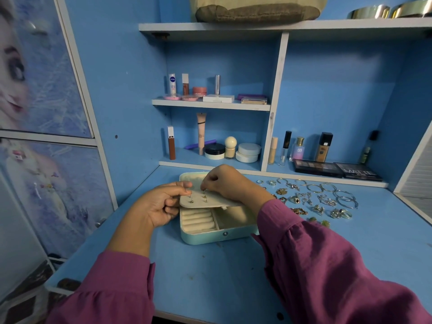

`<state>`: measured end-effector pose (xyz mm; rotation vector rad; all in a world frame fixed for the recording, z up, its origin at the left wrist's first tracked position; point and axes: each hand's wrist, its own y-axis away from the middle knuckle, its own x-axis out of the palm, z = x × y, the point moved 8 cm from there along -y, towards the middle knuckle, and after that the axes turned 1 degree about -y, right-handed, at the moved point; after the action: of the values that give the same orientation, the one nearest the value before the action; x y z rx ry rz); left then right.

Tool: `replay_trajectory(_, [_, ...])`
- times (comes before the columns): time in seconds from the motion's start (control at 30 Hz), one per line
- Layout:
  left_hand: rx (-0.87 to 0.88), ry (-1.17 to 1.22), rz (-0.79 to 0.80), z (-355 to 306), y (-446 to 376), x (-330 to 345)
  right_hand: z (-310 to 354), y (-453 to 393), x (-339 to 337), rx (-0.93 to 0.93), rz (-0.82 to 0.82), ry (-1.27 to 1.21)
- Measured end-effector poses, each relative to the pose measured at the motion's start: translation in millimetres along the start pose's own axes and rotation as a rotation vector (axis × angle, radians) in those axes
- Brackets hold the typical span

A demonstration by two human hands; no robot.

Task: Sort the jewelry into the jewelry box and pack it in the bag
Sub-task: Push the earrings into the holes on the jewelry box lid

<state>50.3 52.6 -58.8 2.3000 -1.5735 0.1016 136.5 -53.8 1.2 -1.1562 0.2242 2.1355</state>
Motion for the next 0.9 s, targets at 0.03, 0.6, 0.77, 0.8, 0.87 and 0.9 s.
replay_trajectory(0.03, [-0.001, 0.000, -0.002, 0, 0, 0, 1, 0, 0, -0.015, -0.009, 0.024])
replay_trajectory(0.6, [-0.002, 0.005, -0.003, 1, -1, 0, 12, 0, 0, -0.135, -0.009, 0.196])
replay_trajectory(0.77, [-0.008, 0.000, -0.008, 1, -3, -3, 34, -7, 5, -0.247, 0.177, 0.538])
replay_trajectory(0.8, [-0.008, 0.001, -0.009, 1, -3, -3, 37, -8, 6, -0.259, 0.213, 0.584])
replay_trajectory(0.87, [-0.009, 0.003, -0.007, 1, -3, -2, 40, -9, 7, -0.286, 0.251, 0.654])
replay_trajectory(0.9, [-0.011, 0.003, -0.004, 1, -2, -2, 41, -9, 8, -0.301, 0.258, 0.684])
